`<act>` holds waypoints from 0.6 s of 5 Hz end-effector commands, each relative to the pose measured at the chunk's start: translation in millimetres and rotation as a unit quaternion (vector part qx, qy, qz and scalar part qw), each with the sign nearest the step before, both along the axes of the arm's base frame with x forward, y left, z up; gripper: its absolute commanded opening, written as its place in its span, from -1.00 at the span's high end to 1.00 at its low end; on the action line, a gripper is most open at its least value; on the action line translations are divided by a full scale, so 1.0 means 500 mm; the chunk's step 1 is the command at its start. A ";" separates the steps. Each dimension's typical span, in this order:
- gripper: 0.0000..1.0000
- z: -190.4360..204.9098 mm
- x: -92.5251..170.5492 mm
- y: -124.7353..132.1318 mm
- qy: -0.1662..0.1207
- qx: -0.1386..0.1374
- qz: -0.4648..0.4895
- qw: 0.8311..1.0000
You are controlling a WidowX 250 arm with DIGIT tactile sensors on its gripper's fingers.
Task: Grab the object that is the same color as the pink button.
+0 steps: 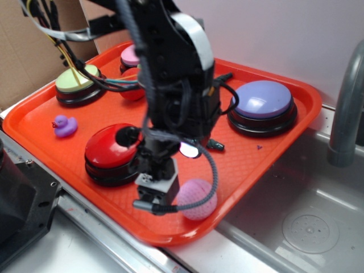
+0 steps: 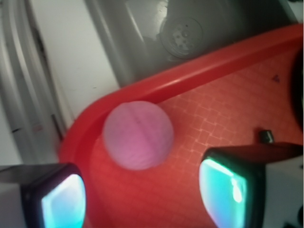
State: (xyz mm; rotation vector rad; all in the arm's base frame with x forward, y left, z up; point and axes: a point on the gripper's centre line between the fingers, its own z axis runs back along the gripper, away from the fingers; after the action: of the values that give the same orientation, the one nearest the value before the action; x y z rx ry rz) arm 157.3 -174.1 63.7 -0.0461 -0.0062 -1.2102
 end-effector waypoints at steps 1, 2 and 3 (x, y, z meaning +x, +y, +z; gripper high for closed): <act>-1.00 -0.034 -0.014 -0.024 0.036 -0.069 -0.009 0.997; -1.00 -0.044 -0.025 -0.032 0.067 -0.098 -0.025 0.993; 1.00 -0.049 -0.028 -0.027 0.082 -0.121 -0.020 0.989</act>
State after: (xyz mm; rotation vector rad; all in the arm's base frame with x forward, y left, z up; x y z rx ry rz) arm 154.5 -190.2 32.6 -0.3602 0.0307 -1.2336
